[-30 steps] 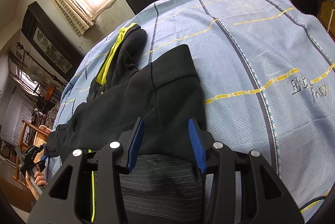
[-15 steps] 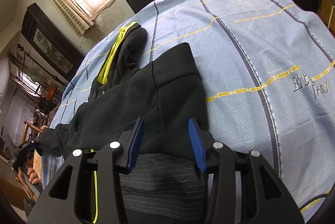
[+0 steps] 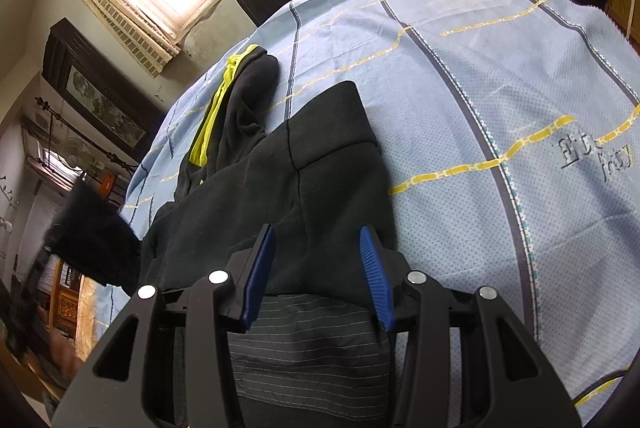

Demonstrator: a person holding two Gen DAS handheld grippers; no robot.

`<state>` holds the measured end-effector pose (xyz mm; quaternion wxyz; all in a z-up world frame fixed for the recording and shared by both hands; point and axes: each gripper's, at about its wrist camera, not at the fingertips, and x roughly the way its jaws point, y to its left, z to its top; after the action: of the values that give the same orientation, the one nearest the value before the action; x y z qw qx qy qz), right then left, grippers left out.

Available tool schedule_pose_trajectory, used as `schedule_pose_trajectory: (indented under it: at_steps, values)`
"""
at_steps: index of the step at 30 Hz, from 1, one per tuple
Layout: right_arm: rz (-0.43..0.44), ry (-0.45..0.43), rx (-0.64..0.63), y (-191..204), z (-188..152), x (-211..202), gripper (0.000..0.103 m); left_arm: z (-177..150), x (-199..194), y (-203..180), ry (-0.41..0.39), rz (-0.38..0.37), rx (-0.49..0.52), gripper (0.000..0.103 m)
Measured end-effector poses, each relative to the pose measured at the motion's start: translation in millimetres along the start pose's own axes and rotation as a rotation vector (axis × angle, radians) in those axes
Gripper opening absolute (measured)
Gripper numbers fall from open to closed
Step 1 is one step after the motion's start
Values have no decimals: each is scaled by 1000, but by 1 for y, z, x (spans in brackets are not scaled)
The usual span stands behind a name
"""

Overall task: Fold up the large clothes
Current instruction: 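Fold the held sleeve across the hoodie body and release it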

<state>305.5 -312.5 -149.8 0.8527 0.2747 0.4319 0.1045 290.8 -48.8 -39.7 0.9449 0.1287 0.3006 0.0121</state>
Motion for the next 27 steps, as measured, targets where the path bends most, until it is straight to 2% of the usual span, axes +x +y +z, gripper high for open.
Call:
schedule_pose_trajectory:
  at_steps: [2,5,6,8,9,10,11,12,13,14,16,18,22,24,27]
  values:
    - [4,1,5,-1,0,-1,45,-13,21,-37,49,-16,81,8]
    - [12,5,15,-3,0,-1,46,-36,54,-72,142,-16,157,11]
    - [14,7,17,-3,0,-1,46,-43,63,-78,170,-16,175,11]
    - [18,9,18,-3,1,0,47,-50,64,-80,178,-12,185,11]
    - [21,10,16,-2,1,0,48,-50,62,-77,180,-22,178,14]
    - [22,10,14,-2,1,0,49,-48,60,-71,182,-34,165,23]
    - [22,11,6,0,0,0,49,-46,56,-65,182,-47,150,31]
    - [21,12,-1,2,0,1,49,-44,48,-56,174,-66,125,48]
    - [18,13,-13,4,-1,2,49,-44,36,-46,161,-76,106,61]
    - [14,11,-22,6,-2,1,49,-43,29,-39,150,-80,94,65]
    - [-1,-4,-55,13,-3,0,49,-43,7,-18,113,-90,54,80]
    - [-12,-20,-89,19,-5,-3,49,-44,-8,11,70,-71,-5,89]
    - [1,-56,-204,44,-15,-12,49,-45,-5,71,64,1,-158,90]
    - [-18,-87,-267,59,-21,-17,49,-49,14,109,108,24,-279,90]
    - [-26,-91,-343,86,-31,-21,49,-57,45,143,172,49,-370,89]
